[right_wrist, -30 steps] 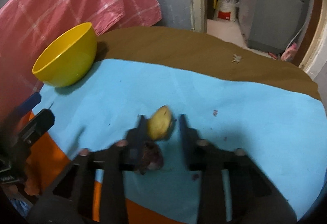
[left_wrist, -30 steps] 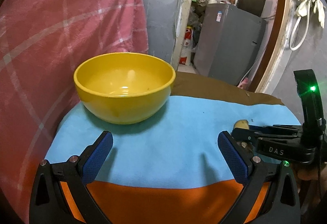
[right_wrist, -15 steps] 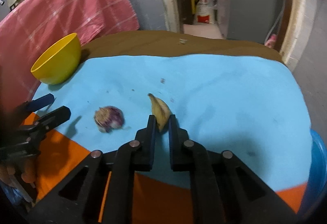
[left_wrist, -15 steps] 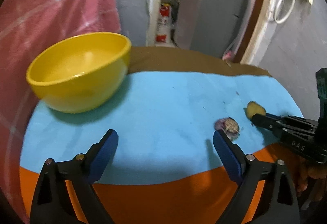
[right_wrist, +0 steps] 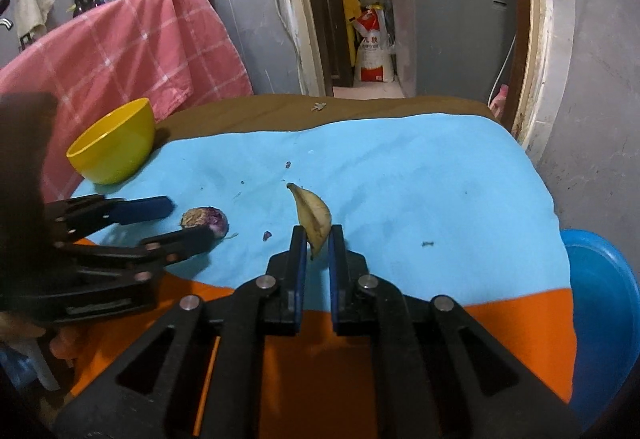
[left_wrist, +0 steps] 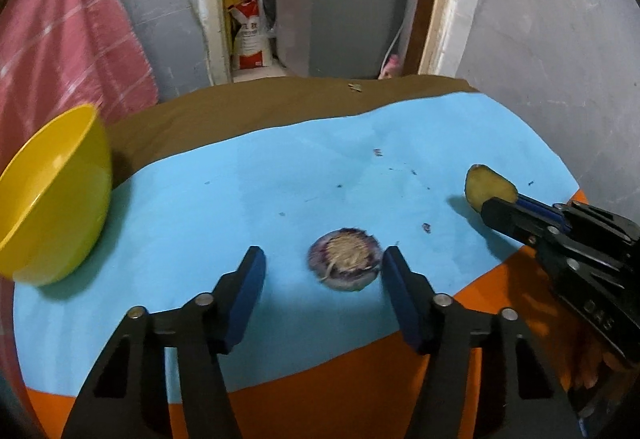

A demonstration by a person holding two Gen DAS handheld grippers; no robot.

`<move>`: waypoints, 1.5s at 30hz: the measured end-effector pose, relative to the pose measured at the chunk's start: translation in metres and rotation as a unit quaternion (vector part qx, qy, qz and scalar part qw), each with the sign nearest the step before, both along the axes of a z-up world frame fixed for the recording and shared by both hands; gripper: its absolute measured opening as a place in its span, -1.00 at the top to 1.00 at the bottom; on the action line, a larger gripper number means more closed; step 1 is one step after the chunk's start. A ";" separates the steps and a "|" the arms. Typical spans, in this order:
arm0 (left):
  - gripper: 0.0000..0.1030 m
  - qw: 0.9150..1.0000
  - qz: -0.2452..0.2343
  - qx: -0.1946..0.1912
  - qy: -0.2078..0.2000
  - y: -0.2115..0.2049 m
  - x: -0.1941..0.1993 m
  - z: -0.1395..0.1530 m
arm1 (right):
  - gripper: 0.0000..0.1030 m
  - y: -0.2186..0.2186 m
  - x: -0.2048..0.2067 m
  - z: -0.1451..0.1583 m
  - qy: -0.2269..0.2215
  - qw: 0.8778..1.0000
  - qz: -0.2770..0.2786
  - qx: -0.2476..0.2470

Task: Collect trash
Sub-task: 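Grasp the potato piece with the right tool while the left tool grasps the garlic bulb, then carry the garlic bulb and potato piece to the blue basin and open both tools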

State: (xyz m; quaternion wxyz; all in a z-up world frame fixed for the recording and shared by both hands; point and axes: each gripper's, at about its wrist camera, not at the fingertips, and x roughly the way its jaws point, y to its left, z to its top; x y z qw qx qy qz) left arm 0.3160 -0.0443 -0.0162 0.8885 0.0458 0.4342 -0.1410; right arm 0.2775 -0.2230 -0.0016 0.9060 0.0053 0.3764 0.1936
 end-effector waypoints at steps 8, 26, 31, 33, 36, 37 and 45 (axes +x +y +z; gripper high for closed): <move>0.46 1.000 -0.008 0.016 -0.009 -0.016 -0.008 -0.006 | 0.30 -0.010 -0.017 0.002 -0.028 0.999 -0.003 0.028; 0.47 0.976 0.013 -0.093 -0.198 -0.031 -0.068 0.047 | 0.30 -0.053 -0.085 0.045 -0.203 0.974 -0.082 0.053; 0.47 0.963 -0.003 -0.120 -0.240 -0.048 -0.081 0.070 | 0.30 -0.067 -0.105 0.058 -0.251 0.960 -0.110 0.050; 0.47 0.958 -0.011 -0.131 -0.256 -0.057 -0.088 0.082 | 0.30 -0.076 -0.115 0.063 -0.268 0.954 -0.125 0.051; 0.47 0.951 -0.025 -0.148 -0.271 -0.069 -0.093 0.094 | 0.29 -0.090 -0.127 0.070 -0.291 0.943 -0.155 0.049; 0.47 0.949 -0.030 -0.153 -0.274 -0.074 -0.097 0.097 | 0.29 -0.096 -0.131 0.073 -0.299 0.938 -0.166 0.048; 0.47 0.940 -0.078 -0.177 -0.280 -0.123 -0.110 0.108 | 0.29 -0.128 -0.157 0.079 -0.324 0.915 -0.238 0.016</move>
